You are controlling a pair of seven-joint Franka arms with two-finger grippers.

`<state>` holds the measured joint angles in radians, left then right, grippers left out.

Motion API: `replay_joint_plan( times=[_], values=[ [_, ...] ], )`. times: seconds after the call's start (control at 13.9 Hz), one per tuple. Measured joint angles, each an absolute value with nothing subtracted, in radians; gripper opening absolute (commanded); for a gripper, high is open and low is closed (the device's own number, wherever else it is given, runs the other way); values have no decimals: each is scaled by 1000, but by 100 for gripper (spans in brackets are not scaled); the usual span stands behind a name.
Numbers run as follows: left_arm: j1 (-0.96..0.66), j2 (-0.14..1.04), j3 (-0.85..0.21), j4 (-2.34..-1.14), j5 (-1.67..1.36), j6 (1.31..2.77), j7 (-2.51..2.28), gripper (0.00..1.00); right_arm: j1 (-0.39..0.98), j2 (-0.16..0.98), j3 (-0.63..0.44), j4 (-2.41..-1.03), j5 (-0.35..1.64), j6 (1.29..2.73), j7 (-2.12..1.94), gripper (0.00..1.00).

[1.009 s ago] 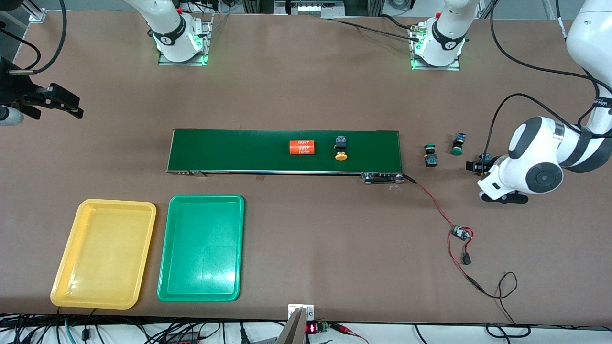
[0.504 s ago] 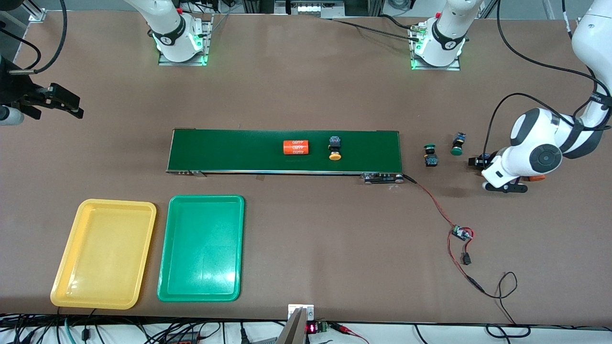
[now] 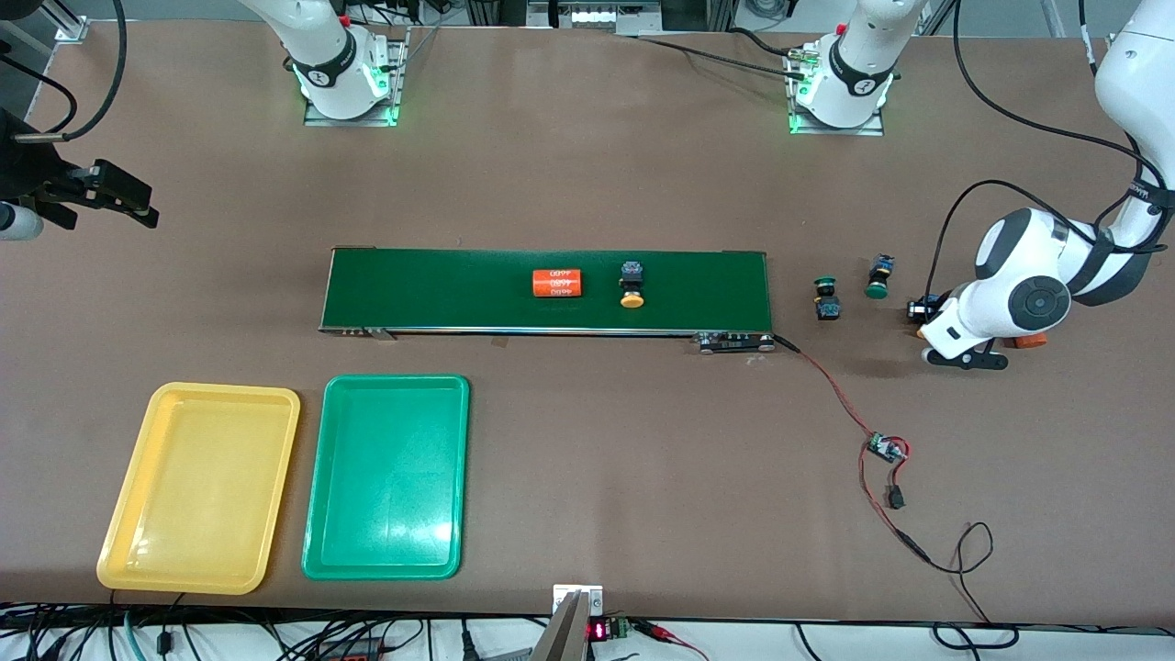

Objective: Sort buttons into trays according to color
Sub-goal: 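Place the second yellow-cap button on the belt with the left gripper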

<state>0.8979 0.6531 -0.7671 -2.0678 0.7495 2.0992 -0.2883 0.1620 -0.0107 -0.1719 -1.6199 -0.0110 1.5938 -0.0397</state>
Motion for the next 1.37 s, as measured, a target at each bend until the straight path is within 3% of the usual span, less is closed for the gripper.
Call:
replay_joint_plan(
  times=[0.14,0.43,0.65,0.94,1.3,1.37],
  values=[
    [899,652,-794,-2053,750,2077,-288,39,162,-11,-172,-1619,-11,1594,-40,100],
    [877,646,-1009,-1908,670,1775,-319,39,162,-10,-172,-1619,-11,1594,-40,100],
    [733,637,-1046,-1823,557,1672,-430,39,162,-10,-172,-1619,-11,1594,-40,100],
    [510,650,-1043,-1789,408,1710,-633,39,162,-6,-172,-1619,-11,1594,-40,100],
    [391,735,-1022,-1781,388,1898,-741,39,162,2,-172,-1619,-11,1594,-40,100],
    [356,757,-1002,-1781,388,1931,-771,44,162,2,-172,-1619,-11,1595,-40,100]
  ],
)
